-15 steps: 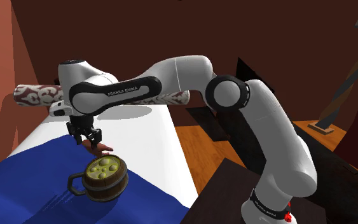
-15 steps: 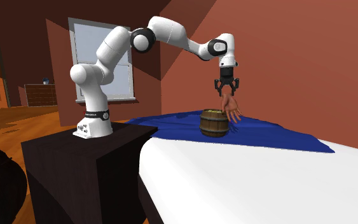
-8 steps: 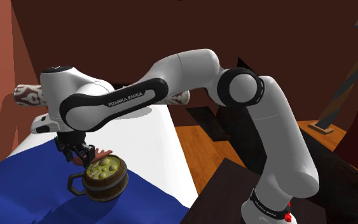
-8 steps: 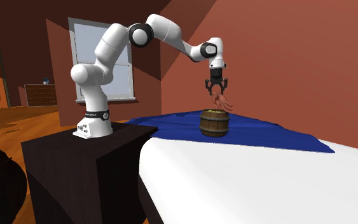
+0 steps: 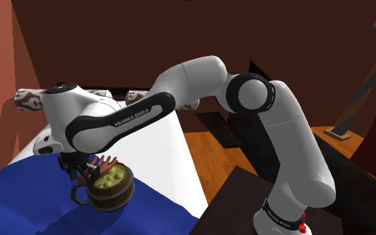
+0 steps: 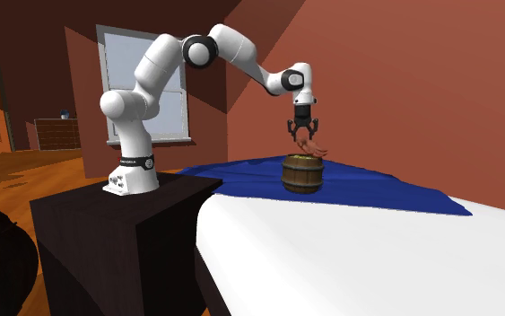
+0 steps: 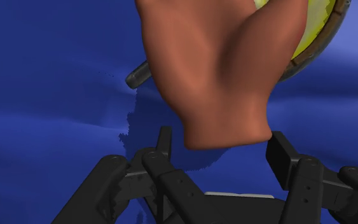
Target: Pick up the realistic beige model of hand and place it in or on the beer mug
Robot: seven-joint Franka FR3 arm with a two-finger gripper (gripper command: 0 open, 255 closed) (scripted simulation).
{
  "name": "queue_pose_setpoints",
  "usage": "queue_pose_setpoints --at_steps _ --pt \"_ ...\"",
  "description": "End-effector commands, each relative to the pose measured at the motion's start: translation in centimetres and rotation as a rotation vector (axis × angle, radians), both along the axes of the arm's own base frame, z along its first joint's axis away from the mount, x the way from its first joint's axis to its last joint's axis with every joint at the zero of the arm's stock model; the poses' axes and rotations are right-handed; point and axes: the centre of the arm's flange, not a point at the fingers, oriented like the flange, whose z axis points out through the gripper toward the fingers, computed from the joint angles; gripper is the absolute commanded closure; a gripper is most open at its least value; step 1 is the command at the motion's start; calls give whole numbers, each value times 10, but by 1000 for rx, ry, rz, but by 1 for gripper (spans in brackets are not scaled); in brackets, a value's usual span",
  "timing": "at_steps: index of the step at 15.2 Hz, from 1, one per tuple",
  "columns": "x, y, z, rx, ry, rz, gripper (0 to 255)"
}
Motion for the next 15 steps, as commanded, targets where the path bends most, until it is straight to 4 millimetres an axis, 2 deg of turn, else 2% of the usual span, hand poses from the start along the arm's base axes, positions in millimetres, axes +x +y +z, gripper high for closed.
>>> queue_pose_setpoints --at_steps 1,6,13,14,15 --pt "1 0 -11 0 -1 0 255" --pt "1 0 -37 0 -1 0 255" --pt "1 0 -37 0 -1 0 255" --pt "1 0 -37 0 -1 0 0" --pt "1 0 -37 0 -1 0 0"
